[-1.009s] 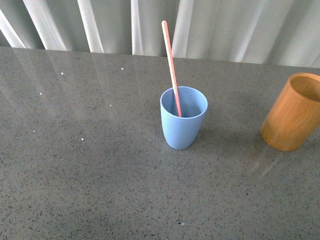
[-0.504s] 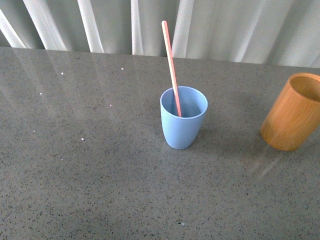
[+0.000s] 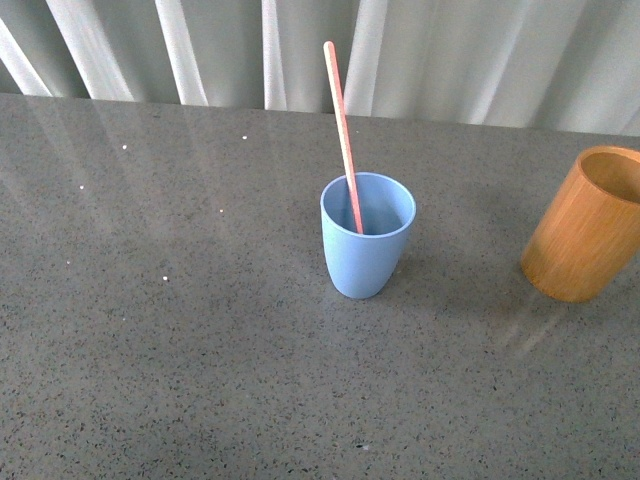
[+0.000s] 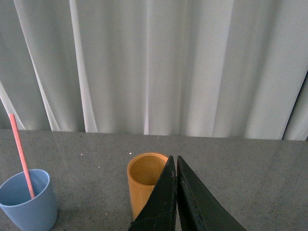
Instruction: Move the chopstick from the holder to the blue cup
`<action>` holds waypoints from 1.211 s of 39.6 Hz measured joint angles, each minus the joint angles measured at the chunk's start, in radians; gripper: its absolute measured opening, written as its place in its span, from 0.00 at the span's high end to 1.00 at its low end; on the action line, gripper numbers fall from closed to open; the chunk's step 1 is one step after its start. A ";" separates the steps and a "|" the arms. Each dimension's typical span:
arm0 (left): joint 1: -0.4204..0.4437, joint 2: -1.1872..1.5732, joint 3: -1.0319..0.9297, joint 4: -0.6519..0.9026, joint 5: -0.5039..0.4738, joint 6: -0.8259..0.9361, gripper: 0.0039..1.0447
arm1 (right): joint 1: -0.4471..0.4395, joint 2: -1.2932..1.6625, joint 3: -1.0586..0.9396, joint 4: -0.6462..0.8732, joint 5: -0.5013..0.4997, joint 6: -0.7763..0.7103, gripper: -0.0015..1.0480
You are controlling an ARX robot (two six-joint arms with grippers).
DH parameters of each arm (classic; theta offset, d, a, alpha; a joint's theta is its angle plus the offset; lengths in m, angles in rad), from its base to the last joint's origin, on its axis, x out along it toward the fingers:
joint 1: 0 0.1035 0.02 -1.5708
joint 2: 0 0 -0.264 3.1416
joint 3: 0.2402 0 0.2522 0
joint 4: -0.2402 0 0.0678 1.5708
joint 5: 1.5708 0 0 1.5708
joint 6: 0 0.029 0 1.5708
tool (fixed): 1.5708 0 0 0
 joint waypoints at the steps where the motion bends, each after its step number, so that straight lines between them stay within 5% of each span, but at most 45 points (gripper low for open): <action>1: 0.000 0.000 0.000 0.000 0.000 0.000 0.06 | 0.000 -0.012 0.000 -0.013 0.000 0.000 0.99; 4: 0.000 0.000 0.000 0.000 0.000 0.000 0.06 | 0.000 -0.125 0.000 -0.161 0.000 0.000 0.99; 15: 0.000 -0.001 0.000 0.000 0.000 0.000 0.06 | 0.000 -0.173 0.000 -0.179 0.000 -0.001 0.98; 40: 0.000 -0.001 0.000 0.000 0.000 0.000 0.06 | 0.000 -0.173 0.000 -0.179 0.000 0.001 0.08; 48: 0.000 -0.001 0.000 0.000 0.000 0.000 0.06 | 0.000 -0.173 0.000 -0.179 0.000 0.002 0.10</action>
